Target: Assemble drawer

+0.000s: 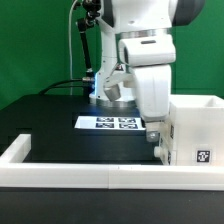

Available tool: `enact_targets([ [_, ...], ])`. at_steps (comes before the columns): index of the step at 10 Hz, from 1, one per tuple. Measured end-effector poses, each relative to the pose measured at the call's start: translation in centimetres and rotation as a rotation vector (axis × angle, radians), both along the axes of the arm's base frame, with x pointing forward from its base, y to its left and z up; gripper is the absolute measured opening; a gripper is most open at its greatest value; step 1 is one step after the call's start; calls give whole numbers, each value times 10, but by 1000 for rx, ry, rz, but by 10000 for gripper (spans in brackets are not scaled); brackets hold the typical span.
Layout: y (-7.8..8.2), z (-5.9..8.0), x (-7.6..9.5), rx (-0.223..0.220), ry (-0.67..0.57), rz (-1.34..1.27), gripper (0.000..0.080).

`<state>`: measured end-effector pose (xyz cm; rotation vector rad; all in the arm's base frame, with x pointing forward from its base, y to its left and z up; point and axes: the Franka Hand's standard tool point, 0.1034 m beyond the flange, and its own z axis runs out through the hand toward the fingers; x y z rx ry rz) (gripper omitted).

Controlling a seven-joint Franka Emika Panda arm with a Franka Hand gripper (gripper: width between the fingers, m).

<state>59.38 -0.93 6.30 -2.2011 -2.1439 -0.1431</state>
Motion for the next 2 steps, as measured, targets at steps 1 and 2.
enact_targets([
  [1,-8,1,0,-2,-4,-16,648],
  [2,-5,-1,0,0,-1,-13,648],
])
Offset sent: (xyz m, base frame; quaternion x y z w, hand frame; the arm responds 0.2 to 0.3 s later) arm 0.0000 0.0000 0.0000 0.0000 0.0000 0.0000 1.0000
